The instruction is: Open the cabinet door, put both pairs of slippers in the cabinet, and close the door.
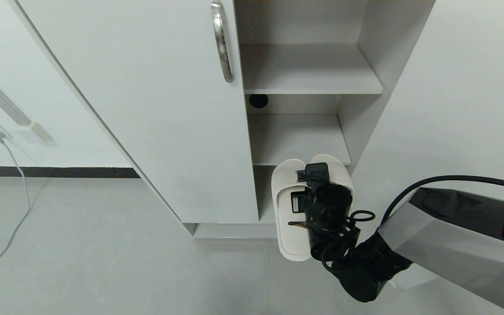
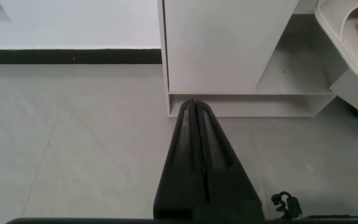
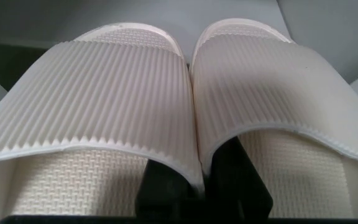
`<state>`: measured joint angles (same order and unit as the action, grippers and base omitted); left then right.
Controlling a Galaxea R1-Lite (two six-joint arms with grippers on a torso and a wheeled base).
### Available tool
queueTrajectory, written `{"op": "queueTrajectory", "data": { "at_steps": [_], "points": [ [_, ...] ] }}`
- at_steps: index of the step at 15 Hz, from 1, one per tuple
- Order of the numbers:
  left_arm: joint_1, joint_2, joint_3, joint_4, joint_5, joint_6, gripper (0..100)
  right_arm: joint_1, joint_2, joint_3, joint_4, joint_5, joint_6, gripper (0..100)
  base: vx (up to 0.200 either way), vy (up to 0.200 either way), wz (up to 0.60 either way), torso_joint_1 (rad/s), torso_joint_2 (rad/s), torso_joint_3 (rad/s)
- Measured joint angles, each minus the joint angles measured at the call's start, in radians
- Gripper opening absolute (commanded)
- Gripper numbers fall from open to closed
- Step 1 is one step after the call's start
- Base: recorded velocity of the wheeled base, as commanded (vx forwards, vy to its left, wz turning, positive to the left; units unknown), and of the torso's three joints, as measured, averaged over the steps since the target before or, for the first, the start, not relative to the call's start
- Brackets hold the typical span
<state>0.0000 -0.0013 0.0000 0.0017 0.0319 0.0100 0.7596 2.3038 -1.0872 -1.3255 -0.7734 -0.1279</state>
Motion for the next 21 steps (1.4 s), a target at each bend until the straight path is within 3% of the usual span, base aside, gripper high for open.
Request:
{"op": "queueTrajectory", "data": {
  "at_steps": [2, 11, 15, 18, 21],
  "points": [
    [0.0, 0.0, 0.0, 0.0, 0.0, 0.0, 0, 0.0, 0.002, -0.001, -0.001, 0.0, 0.0, 0, 0.0, 0.0, 0.0, 0.0, 0.0, 0.0],
    [0.0, 0.0, 0.0, 0.0, 0.0, -0.001, 0, 0.0, 0.004, -0.002, -0.008, 0.002, 0.008, 0, 0.2, 0.0, 0.0, -0.002, 0.0, 0.002],
    [0.0, 0.0, 0.0, 0.0, 0.003, -0.005, 0, -0.01, 0.008, -0.022, 0.001, 0.008, 0.014, 0, 0.0, 0.0, 0.0, 0.0, 0.0, 0.0],
    [0.0, 0.0, 0.0, 0.0, 0.003, -0.005, 0, -0.033, 0.016, -0.062, 0.094, 0.027, 0.057, 0, 0.0, 0.0, 0.0, 0.0, 0.0, 0.0],
    [0.0, 0.0, 0.0, 0.0, 0.003, -0.005, 0, -0.05, 0.027, -0.203, 0.317, 0.083, 0.144, 0, 0.0, 0.0, 0.0, 0.0, 0.0, 0.0]
  ]
}}
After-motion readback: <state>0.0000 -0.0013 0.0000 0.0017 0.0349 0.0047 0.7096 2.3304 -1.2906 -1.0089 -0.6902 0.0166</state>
